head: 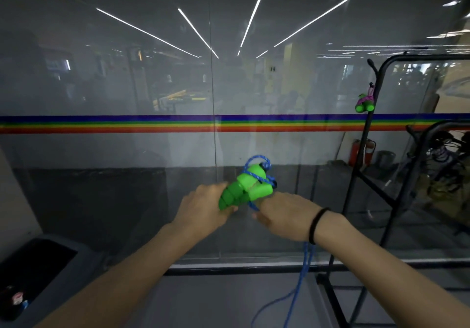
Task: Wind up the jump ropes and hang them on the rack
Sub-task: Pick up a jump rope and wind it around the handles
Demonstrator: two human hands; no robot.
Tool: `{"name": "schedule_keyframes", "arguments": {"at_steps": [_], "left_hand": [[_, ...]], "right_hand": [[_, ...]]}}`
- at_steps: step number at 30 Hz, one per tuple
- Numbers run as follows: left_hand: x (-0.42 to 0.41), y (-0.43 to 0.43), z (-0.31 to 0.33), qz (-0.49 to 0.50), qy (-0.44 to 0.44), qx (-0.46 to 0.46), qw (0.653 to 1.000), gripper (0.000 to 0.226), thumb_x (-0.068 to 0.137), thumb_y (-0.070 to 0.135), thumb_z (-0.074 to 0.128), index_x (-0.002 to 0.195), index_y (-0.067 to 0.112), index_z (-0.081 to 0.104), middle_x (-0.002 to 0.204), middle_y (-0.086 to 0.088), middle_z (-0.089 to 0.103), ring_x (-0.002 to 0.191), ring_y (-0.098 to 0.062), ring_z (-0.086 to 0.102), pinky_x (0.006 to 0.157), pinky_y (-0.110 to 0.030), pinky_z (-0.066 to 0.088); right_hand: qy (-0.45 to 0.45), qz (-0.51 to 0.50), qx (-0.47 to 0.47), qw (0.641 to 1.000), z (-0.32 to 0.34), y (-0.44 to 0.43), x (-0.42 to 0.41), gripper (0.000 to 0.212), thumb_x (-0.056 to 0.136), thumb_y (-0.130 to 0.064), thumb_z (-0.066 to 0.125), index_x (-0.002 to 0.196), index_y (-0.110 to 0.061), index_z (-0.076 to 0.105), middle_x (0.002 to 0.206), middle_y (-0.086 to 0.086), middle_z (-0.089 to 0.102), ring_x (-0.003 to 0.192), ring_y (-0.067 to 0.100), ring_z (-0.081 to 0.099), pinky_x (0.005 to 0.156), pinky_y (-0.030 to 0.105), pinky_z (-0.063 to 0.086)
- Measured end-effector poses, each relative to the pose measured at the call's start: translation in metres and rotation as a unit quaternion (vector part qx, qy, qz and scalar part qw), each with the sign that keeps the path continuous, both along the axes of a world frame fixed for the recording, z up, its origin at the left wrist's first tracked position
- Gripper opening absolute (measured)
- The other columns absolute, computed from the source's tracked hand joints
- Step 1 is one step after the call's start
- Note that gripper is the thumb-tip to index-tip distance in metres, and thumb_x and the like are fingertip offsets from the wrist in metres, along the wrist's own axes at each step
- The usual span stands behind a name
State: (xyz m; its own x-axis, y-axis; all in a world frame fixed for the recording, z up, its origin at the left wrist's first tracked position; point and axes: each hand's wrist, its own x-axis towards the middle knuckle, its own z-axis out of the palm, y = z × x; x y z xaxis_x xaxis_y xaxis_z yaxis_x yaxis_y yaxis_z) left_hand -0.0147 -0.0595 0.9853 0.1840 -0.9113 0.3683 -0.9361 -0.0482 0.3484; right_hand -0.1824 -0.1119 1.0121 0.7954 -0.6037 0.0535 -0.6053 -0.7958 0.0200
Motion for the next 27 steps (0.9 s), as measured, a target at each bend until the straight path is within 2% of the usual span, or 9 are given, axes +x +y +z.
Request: {"name": "schedule_keyframes", "arguments": {"at_steps": [5,8,11,14,17,19,22,24,27], "left_hand": [[0.001,0.004,-0.001,-0.041,-0.144,0.124,0.981,0.028,0.083,0.037,0.061,0.108,0.029,0.056,0.109,-0.002,0.065,0.104,-0.025,0.060,0.081,-0.035,0.046],[0.006,0.011,0.009,-0.128,-0.146,0.166,0.967,0.025,0.081,0.037,0.064,0.101,0.025,0.057,0.096,0.002,0.065,0.089,-0.017,0.060,0.069,-0.028,0.043],[0.011,0.016,0.024,-0.201,-0.136,0.169,0.955,0.026,0.078,0.041,0.068,0.095,0.024,0.058,0.075,0.009,0.058,0.067,-0.004,0.050,0.058,-0.025,0.038],[0.013,0.020,0.031,-0.240,-0.067,0.138,0.959,0.023,0.075,0.043,0.072,0.090,0.031,0.059,0.063,0.013,0.054,0.058,0.002,0.048,0.055,-0.017,0.036],[0.007,0.025,0.030,-0.283,0.029,0.116,0.952,0.016,0.075,0.035,0.075,0.085,0.029,0.063,0.062,0.014,0.054,0.055,0.001,0.047,0.054,-0.018,0.037],[0.001,0.028,0.028,-0.311,0.116,0.082,0.940,0.012,0.076,0.026,0.075,0.080,0.026,0.064,0.061,0.014,0.053,0.055,0.001,0.045,0.054,-0.017,0.037],[0.001,0.023,0.028,-0.284,0.224,0.007,0.932,0.013,0.077,0.021,0.075,0.085,0.017,0.066,0.069,0.009,0.059,0.064,-0.003,0.052,0.059,-0.020,0.042],[0.003,0.018,0.027,-0.238,0.258,-0.022,0.936,0.014,0.077,0.018,0.075,0.087,0.014,0.066,0.069,0.006,0.064,0.062,-0.003,0.057,0.060,-0.017,0.045],[0.002,0.012,0.020,-0.156,0.255,-0.044,0.953,0.020,0.074,0.022,0.077,0.091,0.017,0.067,0.069,0.002,0.068,0.057,-0.003,0.061,0.056,-0.014,0.045]], "right_hand": [[0.018,0.045,0.003,0.999,0.027,0.002,-0.009,0.031,0.094,-0.035,0.045,0.105,-0.013,0.062,0.104,0.012,0.064,0.095,0.027,0.059,0.070,0.030,0.037],[-0.044,0.109,0.082,0.990,0.036,-0.015,-0.015,0.026,0.088,-0.039,0.057,0.082,-0.016,0.068,0.067,-0.010,0.061,0.061,0.002,0.053,0.062,0.022,0.038],[-0.162,0.137,0.203,0.956,0.031,-0.030,-0.016,0.021,0.077,-0.036,0.070,0.066,-0.019,0.064,0.049,-0.014,0.052,0.049,0.001,0.045,0.053,0.016,0.032],[-0.283,0.151,0.356,0.878,0.024,-0.036,-0.014,0.017,0.072,-0.031,0.068,0.068,-0.015,0.063,0.057,-0.010,0.058,0.054,0.005,0.049,0.056,0.019,0.039],[-0.341,0.144,0.430,0.823,0.008,-0.042,-0.014,0.012,0.075,-0.025,0.069,0.064,-0.025,0.064,0.058,-0.011,0.060,0.056,0.001,0.053,0.058,0.016,0.043],[-0.386,0.124,0.450,0.796,-0.008,-0.045,-0.015,0.020,0.076,-0.019,0.066,0.056,-0.023,0.064,0.053,-0.006,0.057,0.050,0.006,0.051,0.051,0.020,0.041],[-0.427,0.048,0.502,0.751,-0.028,-0.033,-0.011,0.036,0.092,-0.016,0.051,0.057,-0.019,0.057,0.039,-0.011,0.041,0.036,0.000,0.034,0.038,0.012,0.028],[-0.401,0.042,0.472,0.784,-0.034,-0.022,-0.008,0.038,0.099,-0.022,0.037,0.064,-0.018,0.050,0.041,-0.013,0.035,0.036,0.000,0.027,0.037,0.011,0.024],[-0.325,0.048,0.263,0.907,-0.028,-0.010,-0.005,0.033,0.098,-0.025,0.038,0.070,-0.021,0.052,0.055,-0.009,0.045,0.045,0.001,0.042,0.048,0.009,0.032]]}}
